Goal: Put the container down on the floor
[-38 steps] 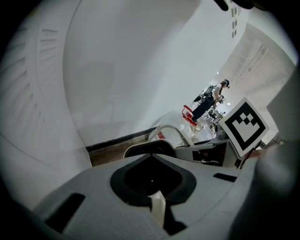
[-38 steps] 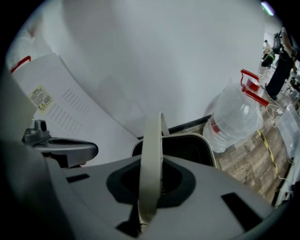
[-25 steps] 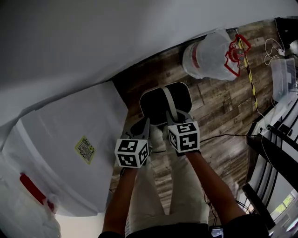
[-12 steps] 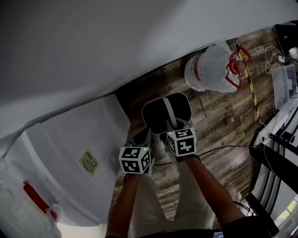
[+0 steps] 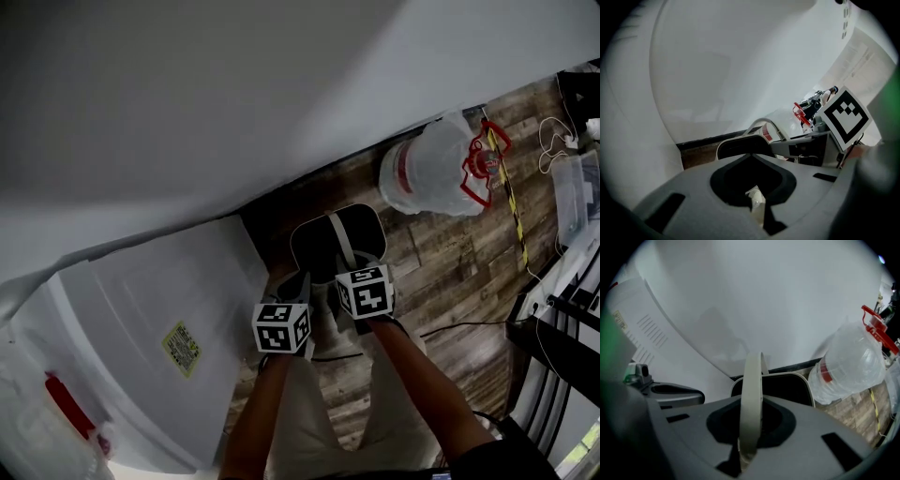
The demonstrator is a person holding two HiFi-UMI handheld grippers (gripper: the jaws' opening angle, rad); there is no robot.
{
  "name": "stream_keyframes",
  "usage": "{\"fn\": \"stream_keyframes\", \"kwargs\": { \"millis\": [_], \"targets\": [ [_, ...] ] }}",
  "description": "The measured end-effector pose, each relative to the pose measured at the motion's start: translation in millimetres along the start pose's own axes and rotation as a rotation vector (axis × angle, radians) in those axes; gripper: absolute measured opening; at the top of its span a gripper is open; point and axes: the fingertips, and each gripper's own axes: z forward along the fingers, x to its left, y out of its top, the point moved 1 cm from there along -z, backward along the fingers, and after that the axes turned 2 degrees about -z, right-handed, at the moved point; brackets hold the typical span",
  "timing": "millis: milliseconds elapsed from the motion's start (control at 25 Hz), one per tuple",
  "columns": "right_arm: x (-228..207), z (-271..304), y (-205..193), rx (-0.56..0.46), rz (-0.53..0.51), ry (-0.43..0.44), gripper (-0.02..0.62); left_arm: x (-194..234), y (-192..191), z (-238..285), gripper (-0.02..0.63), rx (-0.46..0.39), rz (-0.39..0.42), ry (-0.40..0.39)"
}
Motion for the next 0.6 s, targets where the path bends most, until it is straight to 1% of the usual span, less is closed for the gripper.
{"fn": "stream_keyframes", "kwargs": {
  "millis": [240,600],
  "targets": [
    [-5.0,18.9,2.6,0.002,-0.012,0.002,0.034,12.4,-1.0,13.7,0.017,-0.018,-0.019,0.014],
    [-13.6,44.3,3.5,0.006,-0.003,0.008,0.034,26.4,1.2,33.3,0.017,-0.028,-0.010,0.031]
  ]
}}
